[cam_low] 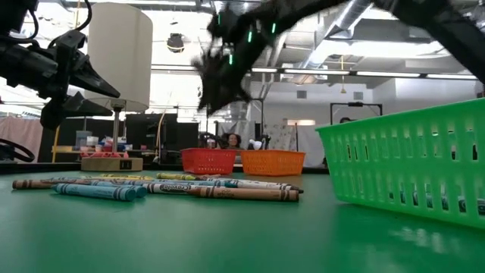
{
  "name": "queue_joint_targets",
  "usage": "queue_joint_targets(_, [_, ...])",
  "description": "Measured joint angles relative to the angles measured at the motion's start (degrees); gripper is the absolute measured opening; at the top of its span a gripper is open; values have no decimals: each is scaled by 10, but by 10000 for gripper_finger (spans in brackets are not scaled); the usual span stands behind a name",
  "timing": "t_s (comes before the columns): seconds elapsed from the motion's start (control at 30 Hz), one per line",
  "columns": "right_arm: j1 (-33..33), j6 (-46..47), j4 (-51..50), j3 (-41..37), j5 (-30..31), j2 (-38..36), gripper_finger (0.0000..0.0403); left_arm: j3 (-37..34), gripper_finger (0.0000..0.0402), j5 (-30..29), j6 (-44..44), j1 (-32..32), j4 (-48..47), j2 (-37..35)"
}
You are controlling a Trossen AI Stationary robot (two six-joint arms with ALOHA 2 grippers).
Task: Sort crayons
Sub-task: Put the green crayon into the green bin
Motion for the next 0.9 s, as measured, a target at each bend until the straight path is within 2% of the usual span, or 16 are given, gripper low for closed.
queue_joint_targets(0.1, [50, -39, -96, 0, -10, -33, 148, 0, 215, 7, 0, 0, 0, 0])
queue_joint_targets(0.2, [103, -27, -179, -2, -11, -48, 144, 0, 215, 7, -6, 0, 1, 0])
queue_joint_targets(0.33, [176, 44, -250, -1, -1, -57, 140, 0, 215, 9, -12, 0, 1, 0])
queue_joint_targets(0.5, [245, 209, -317, -2, 40, -53, 137, 0, 215, 7, -7, 0, 0, 0])
queue_joint_targets(0.6, [281, 276, -319, -2, 91, -53, 137, 0, 215, 21, -7, 0, 0, 0])
queue_joint_targets(0.7, [319, 301, -318, -2, 150, -53, 137, 0, 215, 47, -11, 0, 0, 0])
queue_joint_targets(0.9, [330, 246, -290, -2, 251, -53, 137, 0, 215, 53, -54, 0, 7, 0])
